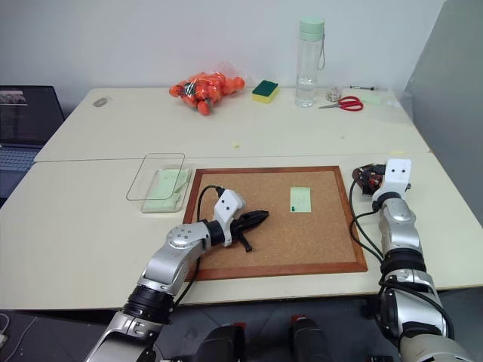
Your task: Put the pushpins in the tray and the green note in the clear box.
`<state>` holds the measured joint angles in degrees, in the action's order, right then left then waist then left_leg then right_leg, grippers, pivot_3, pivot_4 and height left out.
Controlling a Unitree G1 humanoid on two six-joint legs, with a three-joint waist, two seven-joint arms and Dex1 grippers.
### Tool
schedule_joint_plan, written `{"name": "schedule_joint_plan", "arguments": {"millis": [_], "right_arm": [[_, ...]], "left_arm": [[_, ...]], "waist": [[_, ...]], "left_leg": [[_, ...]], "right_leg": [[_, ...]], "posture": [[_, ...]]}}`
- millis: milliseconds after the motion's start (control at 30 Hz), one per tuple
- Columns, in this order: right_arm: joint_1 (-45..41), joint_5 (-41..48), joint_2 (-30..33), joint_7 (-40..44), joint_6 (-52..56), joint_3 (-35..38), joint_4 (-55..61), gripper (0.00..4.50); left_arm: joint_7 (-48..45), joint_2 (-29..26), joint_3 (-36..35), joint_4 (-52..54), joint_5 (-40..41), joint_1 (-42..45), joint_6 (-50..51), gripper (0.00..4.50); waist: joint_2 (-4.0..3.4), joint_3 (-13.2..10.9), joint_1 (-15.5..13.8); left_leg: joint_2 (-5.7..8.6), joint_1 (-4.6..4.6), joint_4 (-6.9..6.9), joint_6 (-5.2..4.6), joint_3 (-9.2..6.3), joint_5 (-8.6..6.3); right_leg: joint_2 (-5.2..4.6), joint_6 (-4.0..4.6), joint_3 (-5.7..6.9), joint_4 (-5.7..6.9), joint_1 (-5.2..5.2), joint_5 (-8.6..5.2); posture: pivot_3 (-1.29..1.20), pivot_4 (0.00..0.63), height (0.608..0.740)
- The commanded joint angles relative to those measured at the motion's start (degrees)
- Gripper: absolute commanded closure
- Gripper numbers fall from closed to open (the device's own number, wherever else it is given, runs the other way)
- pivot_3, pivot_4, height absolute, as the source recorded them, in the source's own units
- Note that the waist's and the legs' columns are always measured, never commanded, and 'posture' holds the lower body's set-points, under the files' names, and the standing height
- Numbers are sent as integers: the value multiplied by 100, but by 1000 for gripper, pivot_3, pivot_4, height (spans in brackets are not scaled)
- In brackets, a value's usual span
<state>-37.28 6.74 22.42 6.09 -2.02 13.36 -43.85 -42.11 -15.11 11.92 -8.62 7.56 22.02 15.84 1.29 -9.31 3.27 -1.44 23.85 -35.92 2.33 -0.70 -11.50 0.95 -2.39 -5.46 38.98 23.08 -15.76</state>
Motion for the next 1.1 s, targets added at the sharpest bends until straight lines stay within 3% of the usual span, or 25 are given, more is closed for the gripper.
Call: {"name": "schedule_joint_plan", "arguments": {"millis": [33, 300, 500, 733, 1100], "right_arm": [[375, -29, 62, 578, -122, -278, 1017, 210], [1865, 807, 226, 2791, 629, -1074, 3631, 210], [2407, 889, 252, 3333, 920, -1555, 4536, 210], [2383, 763, 38, 3370, 997, -1845, 4525, 210], [1903, 605, -366, 3367, 872, -1971, 3611, 210]], "left_arm": [[-52, 5, 160, -88, -49, -176, 146, 4500], [-58, -30, 158, -23, -40, -247, 177, 4500], [-70, -23, 169, -29, -35, -223, 194, 4500], [-85, -16, 178, -44, -34, -210, 196, 4500], [-53, 10, 183, -18, -42, -219, 197, 4500]], "waist": [[0, 0, -1], [-12, 7, -2], [-14, 9, -2], [-14, 9, -9], [-12, 9, -17]], "left_leg": [[0, 0, 0, 0, 0, 0], [-3, 1, 2, 0, -4, 0], [-3, -3, -2, -1, -4, -1], [0, -2, -2, -1, -5, -1], [0, -2, -1, -1, -7, -1]], "right_leg": [[0, 0, 0, 0, 0, 0], [1, -1, 2, -1, 0, -1], [2, -2, 4, 0, -1, -1], [2, -2, 5, 0, -1, -1], [2, -1, 9, -1, -1, -1]], "posture": [[0, 150, 740], [0, 150, 740], [0, 150, 740], [0, 150, 740], [0, 150, 740]]}}
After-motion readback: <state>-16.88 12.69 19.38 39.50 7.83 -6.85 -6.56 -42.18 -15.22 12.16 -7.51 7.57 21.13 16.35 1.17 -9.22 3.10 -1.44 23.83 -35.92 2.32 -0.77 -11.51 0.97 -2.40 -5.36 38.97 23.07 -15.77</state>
